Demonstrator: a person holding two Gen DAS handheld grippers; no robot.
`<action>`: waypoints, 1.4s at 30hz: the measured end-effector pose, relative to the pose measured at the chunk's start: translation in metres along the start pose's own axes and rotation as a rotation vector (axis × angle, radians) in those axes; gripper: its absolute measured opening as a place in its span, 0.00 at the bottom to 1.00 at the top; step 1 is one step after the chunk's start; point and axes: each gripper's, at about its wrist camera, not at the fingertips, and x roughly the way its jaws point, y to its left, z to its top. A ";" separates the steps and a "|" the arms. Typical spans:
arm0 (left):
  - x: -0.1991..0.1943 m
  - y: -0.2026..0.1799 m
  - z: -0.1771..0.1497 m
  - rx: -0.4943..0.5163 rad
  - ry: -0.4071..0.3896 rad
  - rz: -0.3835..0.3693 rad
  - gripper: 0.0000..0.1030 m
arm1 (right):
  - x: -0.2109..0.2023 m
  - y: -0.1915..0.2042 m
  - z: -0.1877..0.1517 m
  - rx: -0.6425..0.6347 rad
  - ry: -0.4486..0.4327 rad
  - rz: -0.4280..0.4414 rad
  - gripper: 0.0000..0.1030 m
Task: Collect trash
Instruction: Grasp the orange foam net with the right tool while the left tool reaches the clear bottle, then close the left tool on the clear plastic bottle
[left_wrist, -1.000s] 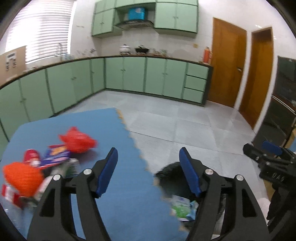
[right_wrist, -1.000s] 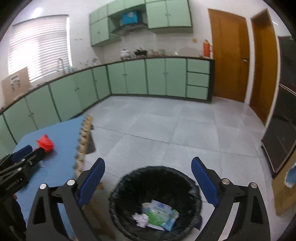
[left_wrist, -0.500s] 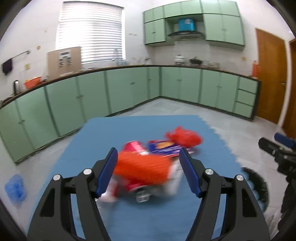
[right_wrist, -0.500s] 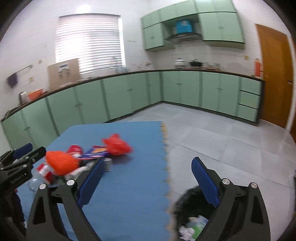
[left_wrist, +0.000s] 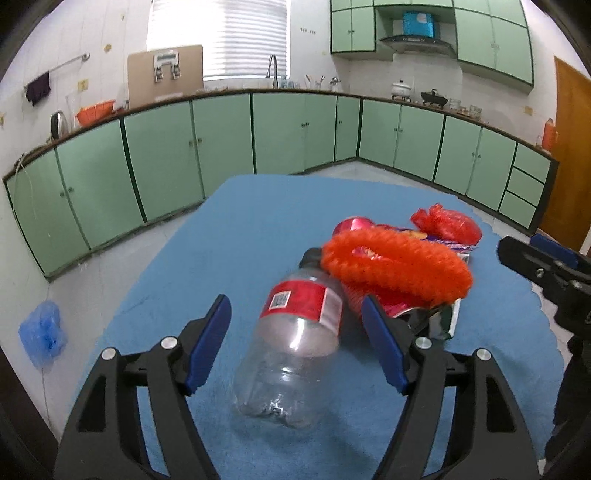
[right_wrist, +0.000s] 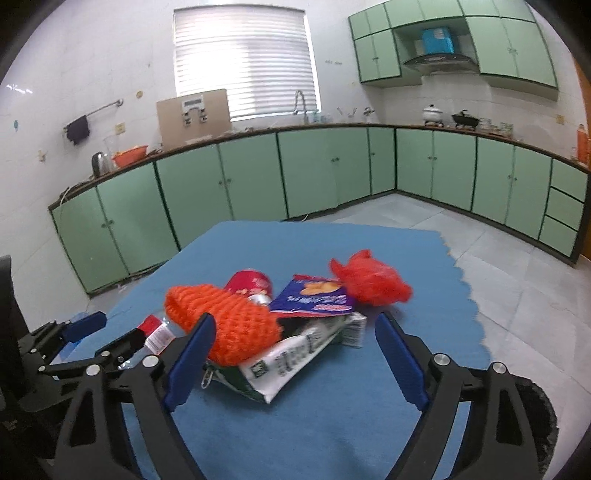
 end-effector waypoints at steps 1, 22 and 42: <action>0.003 0.003 -0.002 -0.005 0.005 0.000 0.69 | 0.005 0.002 -0.001 0.002 0.013 0.009 0.80; 0.017 0.026 -0.015 -0.048 0.035 0.002 0.69 | 0.041 0.027 -0.004 -0.034 0.130 0.168 0.35; 0.043 0.012 -0.019 -0.048 0.077 -0.037 0.59 | 0.002 0.000 0.005 -0.019 0.048 0.114 0.09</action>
